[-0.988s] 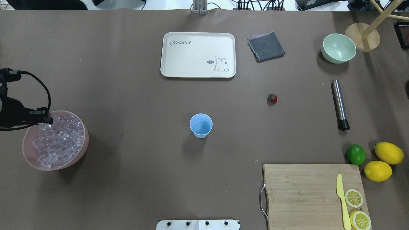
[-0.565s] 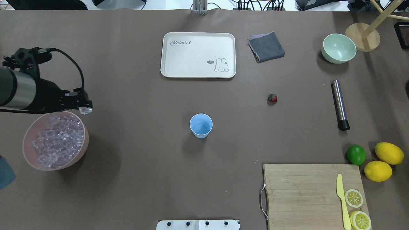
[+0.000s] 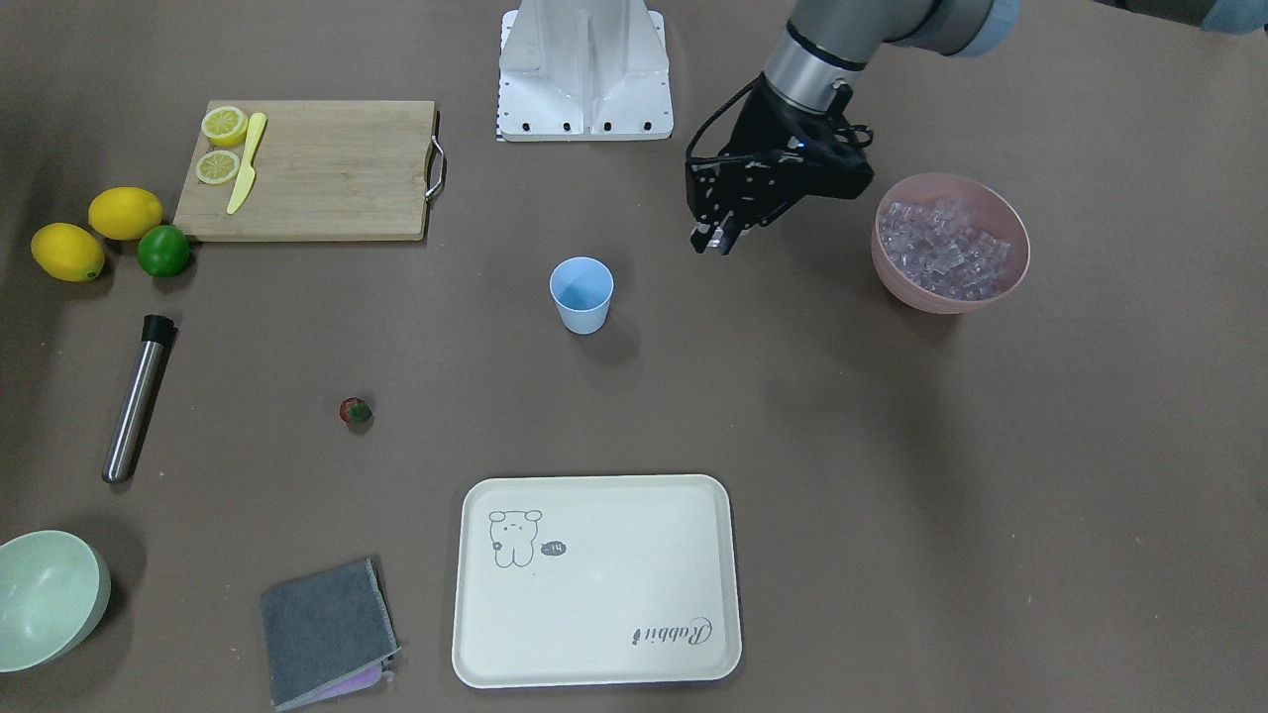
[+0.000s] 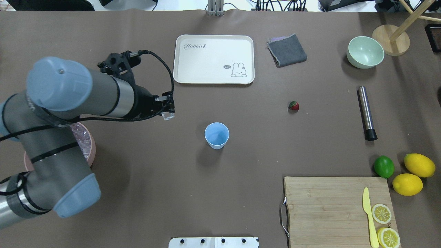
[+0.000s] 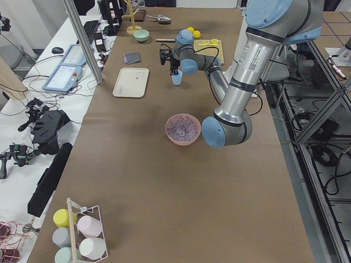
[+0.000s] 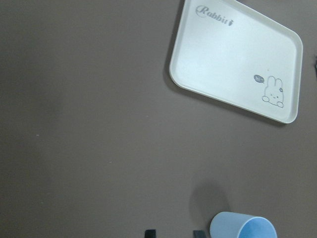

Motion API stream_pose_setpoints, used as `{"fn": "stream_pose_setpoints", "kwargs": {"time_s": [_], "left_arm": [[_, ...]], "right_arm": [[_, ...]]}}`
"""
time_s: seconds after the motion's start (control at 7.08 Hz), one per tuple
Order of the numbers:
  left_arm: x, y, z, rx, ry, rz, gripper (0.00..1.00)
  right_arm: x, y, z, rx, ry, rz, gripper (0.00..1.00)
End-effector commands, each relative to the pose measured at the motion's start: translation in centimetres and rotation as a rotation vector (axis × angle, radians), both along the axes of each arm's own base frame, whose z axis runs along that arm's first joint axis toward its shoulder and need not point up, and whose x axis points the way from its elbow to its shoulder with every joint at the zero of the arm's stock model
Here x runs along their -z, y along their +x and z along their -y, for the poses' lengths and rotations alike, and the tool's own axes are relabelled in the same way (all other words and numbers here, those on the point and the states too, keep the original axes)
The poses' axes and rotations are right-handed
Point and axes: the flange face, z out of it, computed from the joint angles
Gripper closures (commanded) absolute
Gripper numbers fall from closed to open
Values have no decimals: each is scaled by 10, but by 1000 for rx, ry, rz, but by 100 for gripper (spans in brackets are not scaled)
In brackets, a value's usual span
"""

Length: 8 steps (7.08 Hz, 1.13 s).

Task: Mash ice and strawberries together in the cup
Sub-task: 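Lift the ice cube and carry it over the light-blue cup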

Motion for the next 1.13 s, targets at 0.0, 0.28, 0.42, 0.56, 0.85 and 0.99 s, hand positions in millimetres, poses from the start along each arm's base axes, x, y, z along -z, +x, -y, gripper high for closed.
{"fn": "stream_pose_setpoints", "kwargs": {"time_s": [0.0, 0.28, 0.42, 0.56, 0.85, 0.99], "left_arm": [[22, 52, -4, 37, 21, 6, 100], [19, 98, -28, 55, 52, 11, 100], [15, 116, -27, 69, 47, -1, 100], [18, 134, -31, 69, 29, -1, 100], [22, 148, -34, 96, 45, 8, 100], [23, 147, -34, 97, 43, 6, 80]], "right_arm": [[0, 0, 1, 0, 0, 0, 0], [1, 0, 1, 1, 3, 0, 0], [1, 0, 1, 1, 3, 0, 0], [1, 0, 1, 1, 3, 0, 0], [1, 0, 1, 1, 3, 0, 0], [1, 0, 1, 1, 3, 0, 0]]}}
